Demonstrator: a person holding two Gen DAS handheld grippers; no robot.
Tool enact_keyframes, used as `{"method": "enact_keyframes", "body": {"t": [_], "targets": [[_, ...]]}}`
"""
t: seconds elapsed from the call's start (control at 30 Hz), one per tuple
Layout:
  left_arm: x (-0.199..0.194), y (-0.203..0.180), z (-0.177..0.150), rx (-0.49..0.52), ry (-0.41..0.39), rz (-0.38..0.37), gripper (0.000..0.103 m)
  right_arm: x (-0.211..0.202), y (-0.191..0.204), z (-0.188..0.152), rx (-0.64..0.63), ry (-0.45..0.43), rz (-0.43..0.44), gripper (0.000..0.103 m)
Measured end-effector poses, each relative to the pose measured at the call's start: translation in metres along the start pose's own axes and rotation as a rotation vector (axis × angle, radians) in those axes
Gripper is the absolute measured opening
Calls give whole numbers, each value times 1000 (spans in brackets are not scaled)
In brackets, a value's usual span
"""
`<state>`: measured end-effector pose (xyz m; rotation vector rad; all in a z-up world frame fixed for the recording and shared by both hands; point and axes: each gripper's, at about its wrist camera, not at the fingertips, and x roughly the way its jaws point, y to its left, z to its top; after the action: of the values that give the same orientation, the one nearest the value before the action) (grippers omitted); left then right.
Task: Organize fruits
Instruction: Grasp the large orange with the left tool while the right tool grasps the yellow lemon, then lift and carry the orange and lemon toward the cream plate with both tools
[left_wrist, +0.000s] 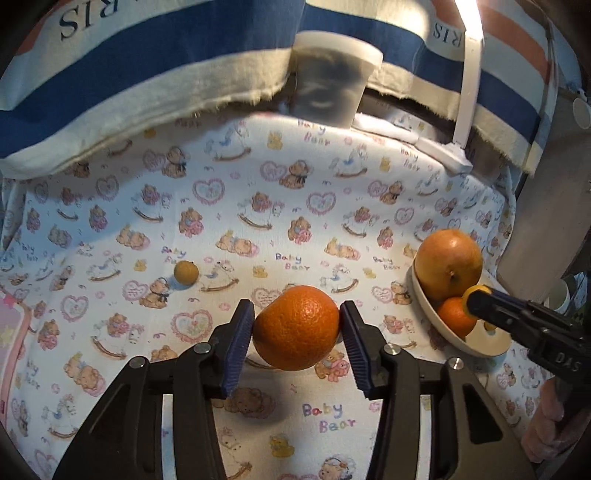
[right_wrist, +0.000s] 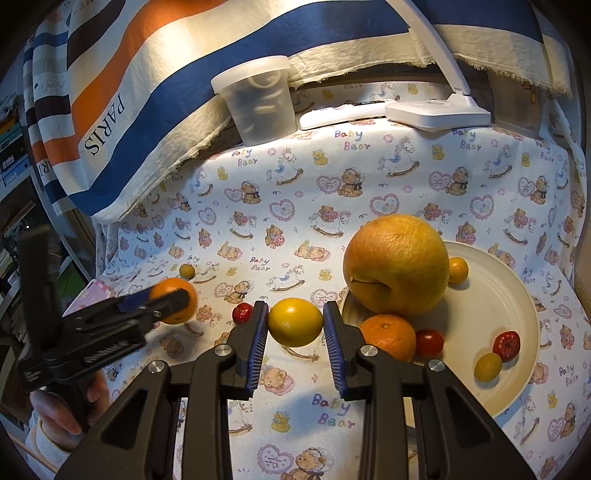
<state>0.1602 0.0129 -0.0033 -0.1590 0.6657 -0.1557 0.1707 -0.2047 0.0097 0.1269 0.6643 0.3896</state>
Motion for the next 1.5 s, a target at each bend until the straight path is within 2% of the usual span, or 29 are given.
{"method": "enact_keyframes", "body": {"t": [0.17,0.23,0.43,0.57,0.6,0.67,0.83,0.9,0.93,0.97,1.03,1.13,1.3,1.5], "targets": [[-7,2,3,-13,-4,-6,47,-2,-1,1,7,-4,2,32],[-2,4,1,-19,23,4,47,-1,-2,1,5,-1,3,32],[29,10,-9,-34,168,29,47,1,3,0,-5,10,-1,32],[28,6,-11,-12,163,39,48,-1,6,-1,-13,7,7,32],[28,7,-11,-17,168,31,57,-1,7,-1,-14,4,7,32],[31,8,-12,-23,193,11,64,-2,7,-1,-16,2,10,32],[37,2,-15,6,236,19,64,-2,5,0,-13,9,13,32],[41,0,-18,26,253,42,63,-2,4,0,-10,9,9,32],[43,-1,-19,31,263,46,58,-2,4,0,-10,9,8,32],[43,-1,-20,35,269,54,45,-2,4,-1,-9,8,8,32],[40,-3,-20,53,262,68,44,-3,3,0,-7,6,7,32],[25,-8,-16,47,199,32,44,-4,2,0,-6,2,6,32],[-22,-18,-4,89,-31,26,44,-9,0,1,4,-12,9,32],[-53,-20,2,101,-205,30,44,-13,-3,3,19,-29,3,31]]}}
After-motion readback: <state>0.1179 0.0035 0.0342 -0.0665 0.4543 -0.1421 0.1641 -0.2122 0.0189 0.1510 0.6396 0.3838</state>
